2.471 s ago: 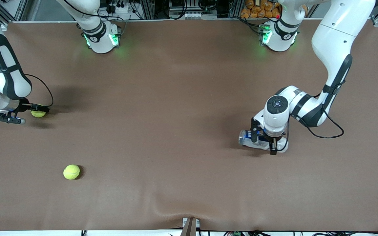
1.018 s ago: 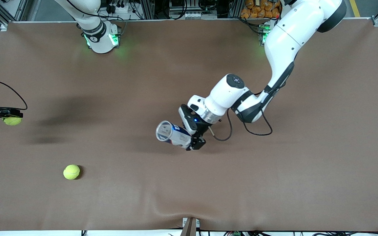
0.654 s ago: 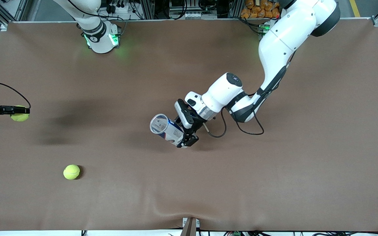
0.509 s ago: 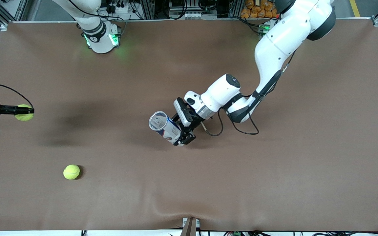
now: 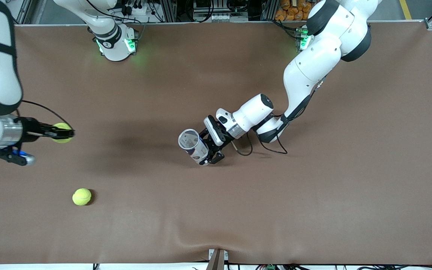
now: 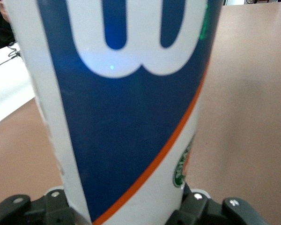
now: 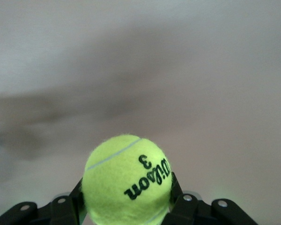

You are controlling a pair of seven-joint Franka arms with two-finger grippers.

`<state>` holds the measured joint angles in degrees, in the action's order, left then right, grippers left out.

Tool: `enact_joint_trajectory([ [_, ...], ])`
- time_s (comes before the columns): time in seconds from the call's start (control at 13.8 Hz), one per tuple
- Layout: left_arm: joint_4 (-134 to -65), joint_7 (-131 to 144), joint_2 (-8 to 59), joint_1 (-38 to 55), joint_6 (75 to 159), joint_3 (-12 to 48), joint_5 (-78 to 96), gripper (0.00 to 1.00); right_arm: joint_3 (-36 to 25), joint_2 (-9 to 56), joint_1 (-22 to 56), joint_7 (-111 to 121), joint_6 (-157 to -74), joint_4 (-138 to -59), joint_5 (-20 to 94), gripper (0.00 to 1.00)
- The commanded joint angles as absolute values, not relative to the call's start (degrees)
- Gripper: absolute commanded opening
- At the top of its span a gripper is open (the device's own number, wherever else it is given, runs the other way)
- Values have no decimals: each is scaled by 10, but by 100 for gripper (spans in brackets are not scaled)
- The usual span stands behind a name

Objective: Insert tennis ball vertically with right arm
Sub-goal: 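Lift the can upright with the left gripper while the right gripper carries the ball, then lower the ball into the can opening and open the right gripper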

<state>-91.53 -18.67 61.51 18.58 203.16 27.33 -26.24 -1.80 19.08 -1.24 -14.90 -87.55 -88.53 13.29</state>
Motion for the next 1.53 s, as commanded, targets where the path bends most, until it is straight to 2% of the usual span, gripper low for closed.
enact_joint_trajectory([
  [0.0, -904, -178, 628, 189, 2037, 274, -256, 75, -25, 191, 38, -264, -874, -863, 180, 18],
  [0.36, -906, -169, 642, 186, 2037, 276, -256, 76, -26, 221, 134, -502, -920, -835, 258, 18],
  [0.8, -918, -161, 643, 175, 2037, 285, -257, 80, -26, 246, 219, -716, -1059, -829, 338, 19],
  [0.94, -924, -161, 643, 167, 2037, 285, -262, 80, -26, 265, 242, -792, -1113, -820, 358, 23],
  [1.31, -933, -161, 642, 160, 2037, 288, -265, 80, -27, 315, 295, -850, -1175, -796, 354, 23],
  [1.45, -933, -161, 641, 159, 2037, 288, -265, 80, -28, 323, 308, -850, -1176, -796, 351, 23],
])
